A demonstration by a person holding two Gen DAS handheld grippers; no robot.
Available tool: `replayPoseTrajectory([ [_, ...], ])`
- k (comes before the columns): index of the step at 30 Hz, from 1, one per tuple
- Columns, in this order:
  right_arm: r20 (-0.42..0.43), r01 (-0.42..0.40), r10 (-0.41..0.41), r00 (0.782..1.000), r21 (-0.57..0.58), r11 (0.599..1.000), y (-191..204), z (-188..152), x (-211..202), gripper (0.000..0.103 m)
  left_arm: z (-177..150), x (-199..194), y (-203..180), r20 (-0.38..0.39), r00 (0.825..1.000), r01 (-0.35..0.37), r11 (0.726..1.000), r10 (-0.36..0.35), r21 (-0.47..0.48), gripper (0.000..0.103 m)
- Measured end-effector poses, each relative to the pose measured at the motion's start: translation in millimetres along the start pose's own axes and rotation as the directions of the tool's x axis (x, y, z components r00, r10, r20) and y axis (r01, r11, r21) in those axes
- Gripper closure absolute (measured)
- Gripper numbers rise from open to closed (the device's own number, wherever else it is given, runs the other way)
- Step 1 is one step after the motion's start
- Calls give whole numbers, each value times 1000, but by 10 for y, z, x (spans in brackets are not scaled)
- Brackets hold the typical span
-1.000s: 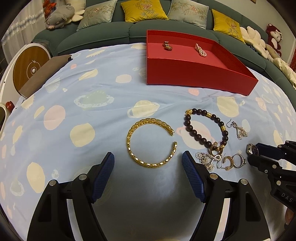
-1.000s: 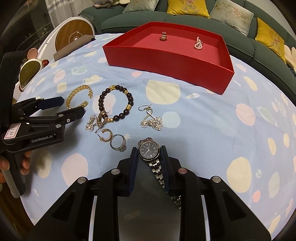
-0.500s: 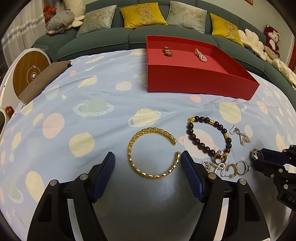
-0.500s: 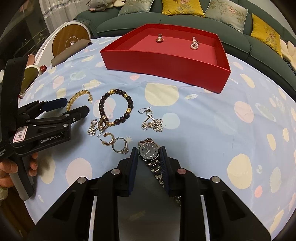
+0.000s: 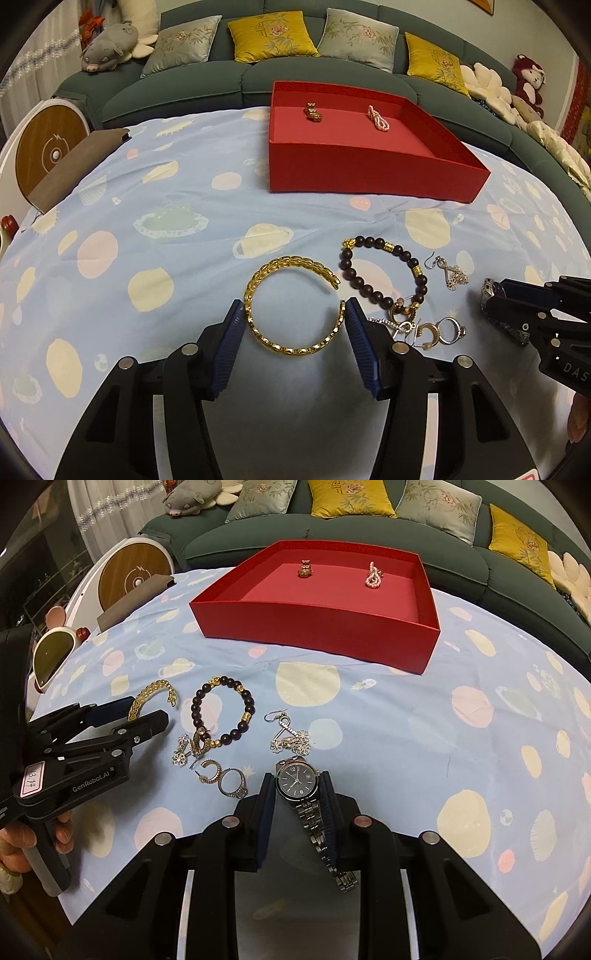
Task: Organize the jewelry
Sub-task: 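Grasp the silver watch with the right tool while the left tool grasps the gold bangle, then carry the silver watch and gold bangle with both tools into the red tray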
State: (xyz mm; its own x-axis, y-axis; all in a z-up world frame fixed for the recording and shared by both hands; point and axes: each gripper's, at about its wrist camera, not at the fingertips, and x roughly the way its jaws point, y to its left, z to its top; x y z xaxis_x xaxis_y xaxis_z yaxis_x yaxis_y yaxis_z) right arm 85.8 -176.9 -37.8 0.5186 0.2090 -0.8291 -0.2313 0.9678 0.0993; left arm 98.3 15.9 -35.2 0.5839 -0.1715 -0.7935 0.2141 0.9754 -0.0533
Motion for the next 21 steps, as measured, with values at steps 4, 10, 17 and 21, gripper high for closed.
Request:
replayPoseTrajectory([
  [4, 31, -8, 8, 1000, 11, 1000, -13, 52, -93, 80, 52, -129, -50, 29, 999, 15, 1000, -15, -3, 51],
  [10, 73, -16, 15, 997, 16, 1000, 15, 165, -206, 80, 152, -227, -155, 50, 998, 31, 1000, -32, 4, 51],
  [17, 135, -11, 6, 991, 36, 999, -21, 336, -345, 80, 382, -368, -255, 102, 993, 54, 998, -52, -12, 51],
  [21, 178, 1, -13, 984, 66, 998, -121, 462, -427, 80, 587, -392, -324, 129, 990, 54, 998, -52, -13, 50],
])
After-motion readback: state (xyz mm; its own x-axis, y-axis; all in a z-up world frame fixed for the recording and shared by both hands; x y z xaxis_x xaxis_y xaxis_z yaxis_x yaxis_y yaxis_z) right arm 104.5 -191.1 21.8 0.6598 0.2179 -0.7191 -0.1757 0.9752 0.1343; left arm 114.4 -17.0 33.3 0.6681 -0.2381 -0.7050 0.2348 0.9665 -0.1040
